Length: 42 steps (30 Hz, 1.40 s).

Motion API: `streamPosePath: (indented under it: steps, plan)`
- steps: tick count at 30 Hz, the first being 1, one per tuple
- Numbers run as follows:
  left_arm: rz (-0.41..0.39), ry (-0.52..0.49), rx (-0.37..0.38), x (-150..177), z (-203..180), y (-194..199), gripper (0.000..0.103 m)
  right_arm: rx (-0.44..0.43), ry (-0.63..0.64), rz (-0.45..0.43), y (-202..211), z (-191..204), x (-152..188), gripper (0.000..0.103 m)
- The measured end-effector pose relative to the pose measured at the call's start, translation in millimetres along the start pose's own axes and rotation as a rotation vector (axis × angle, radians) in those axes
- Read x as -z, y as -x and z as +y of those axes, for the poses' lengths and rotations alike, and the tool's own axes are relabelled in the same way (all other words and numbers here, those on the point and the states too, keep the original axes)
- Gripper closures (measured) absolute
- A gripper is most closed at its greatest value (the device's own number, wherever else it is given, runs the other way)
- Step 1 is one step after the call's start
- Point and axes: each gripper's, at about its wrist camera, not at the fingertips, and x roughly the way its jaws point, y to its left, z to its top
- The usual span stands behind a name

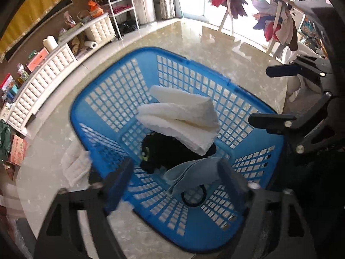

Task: Organize soft objects
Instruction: 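Carry the light blue cloth over the basket and open the left gripper, then move both grippers back over the cloths remaining on the table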

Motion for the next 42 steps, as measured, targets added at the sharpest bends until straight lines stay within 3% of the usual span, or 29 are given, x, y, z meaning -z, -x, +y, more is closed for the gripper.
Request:
streamPosePath:
  steps: [4,9,17,24,30,39,42]
  plan:
    - [-0.036,0.000,-0.013,7.0,5.4,21.3,0.016,-0.028,0.017,-0.019,7.4,11.1,-8.2,0.005]
    - [-0.097,0.036,0.002,19.3,19.9,49.6,0.000,-0.063,0.029,-0.024,12.6,25.9,-17.1,0.005]
    - [-0.143,0.061,0.008,44.3,46.9,81.9,0.000,-0.071,0.075,-0.026,21.1,62.8,-32.9,0.005]
    - [-0.164,0.157,0.009,69.7,83.3,95.7,0.000,-0.069,0.127,-0.037,23.2,99.8,-50.3,0.005]
    - [-0.163,0.191,-0.065,98.2,114.2,109.9,0.000,-0.084,0.170,-0.039,15.4,132.3,-61.7,0.005]
    - [-0.184,0.242,-0.105,138.6,149.0,110.5,0.000,-0.117,0.243,-0.009,-12.6,178.3,-76.9,0.005]
    - [-0.144,0.266,-0.088,151.9,163.0,101.6,0.000,-0.121,0.271,0.005,-22.8,194.1,-81.0,0.005]
